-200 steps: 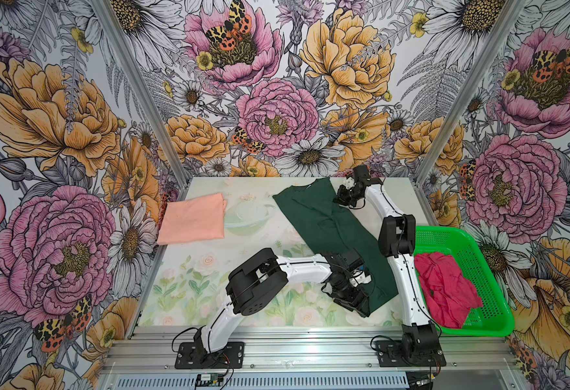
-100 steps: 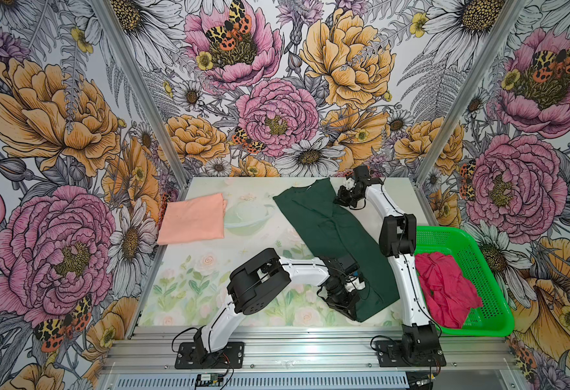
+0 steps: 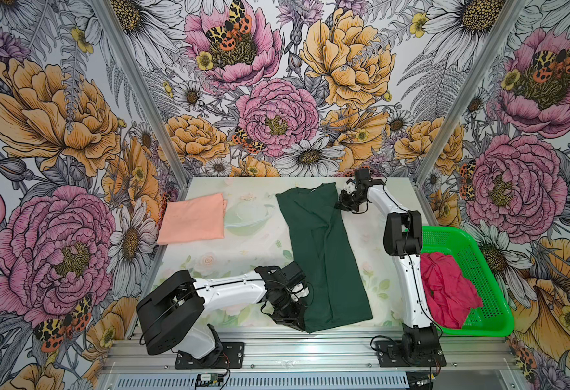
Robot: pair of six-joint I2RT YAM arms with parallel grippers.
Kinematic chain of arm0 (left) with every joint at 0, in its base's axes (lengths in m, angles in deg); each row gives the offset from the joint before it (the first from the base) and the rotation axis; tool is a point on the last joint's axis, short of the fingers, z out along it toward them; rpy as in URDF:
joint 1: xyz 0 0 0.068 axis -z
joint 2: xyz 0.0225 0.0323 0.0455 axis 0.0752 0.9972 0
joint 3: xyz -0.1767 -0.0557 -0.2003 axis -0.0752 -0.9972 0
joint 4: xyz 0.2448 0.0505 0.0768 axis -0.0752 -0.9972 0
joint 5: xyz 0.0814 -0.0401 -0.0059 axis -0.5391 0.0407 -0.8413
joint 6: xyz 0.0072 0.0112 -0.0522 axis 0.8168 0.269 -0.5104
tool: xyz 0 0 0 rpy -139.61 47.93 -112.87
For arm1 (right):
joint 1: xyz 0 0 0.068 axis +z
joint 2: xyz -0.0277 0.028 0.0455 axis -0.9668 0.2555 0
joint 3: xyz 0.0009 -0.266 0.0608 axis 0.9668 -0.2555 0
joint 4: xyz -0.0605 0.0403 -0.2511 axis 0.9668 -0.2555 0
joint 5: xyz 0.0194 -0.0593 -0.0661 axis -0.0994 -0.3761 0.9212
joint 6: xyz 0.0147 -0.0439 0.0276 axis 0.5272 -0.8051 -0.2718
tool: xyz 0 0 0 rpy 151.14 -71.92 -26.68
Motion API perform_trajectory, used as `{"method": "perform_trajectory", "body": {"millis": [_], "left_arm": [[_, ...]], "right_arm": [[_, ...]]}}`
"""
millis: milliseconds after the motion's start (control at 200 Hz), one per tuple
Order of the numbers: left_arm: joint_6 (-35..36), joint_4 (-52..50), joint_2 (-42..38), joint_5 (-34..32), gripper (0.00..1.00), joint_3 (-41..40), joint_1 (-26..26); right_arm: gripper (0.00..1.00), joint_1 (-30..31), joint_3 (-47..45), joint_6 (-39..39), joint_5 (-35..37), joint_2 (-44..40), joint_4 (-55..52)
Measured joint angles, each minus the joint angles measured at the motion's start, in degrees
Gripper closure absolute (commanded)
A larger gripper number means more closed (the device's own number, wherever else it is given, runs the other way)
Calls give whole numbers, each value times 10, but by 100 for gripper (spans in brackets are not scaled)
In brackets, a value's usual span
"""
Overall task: Fold and stack t-shirts
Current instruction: Adjust the T-shirt at the center of the board.
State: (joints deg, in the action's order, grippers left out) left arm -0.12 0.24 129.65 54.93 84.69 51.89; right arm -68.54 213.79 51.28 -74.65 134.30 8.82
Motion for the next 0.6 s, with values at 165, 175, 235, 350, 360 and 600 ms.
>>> {"method": "perform_trajectory", "body": {"millis": [165, 175, 235, 350, 360, 600], "left_arm": [[-30, -24, -73, -2, 32, -60, -14], [-31, -25, -75, -2, 30, -62, -14], [-39, -30, -80, -3, 22, -68, -17], [-37, -35, -81, -10, 20, -65, -20], [-37, -37, -81, -13, 21, -63, -21], [6, 14, -131, -195, 16, 27, -169]], "right_arm": [[89, 15, -76, -20, 27, -50, 2], [89, 16, -81, -21, 27, -53, 3], [86, 19, -108, -27, 28, -70, 9], [84, 21, -178, -27, 37, -116, 15], [83, 22, -186, -27, 38, -121, 15], [74, 24, -252, -25, 102, -200, 8]]}}
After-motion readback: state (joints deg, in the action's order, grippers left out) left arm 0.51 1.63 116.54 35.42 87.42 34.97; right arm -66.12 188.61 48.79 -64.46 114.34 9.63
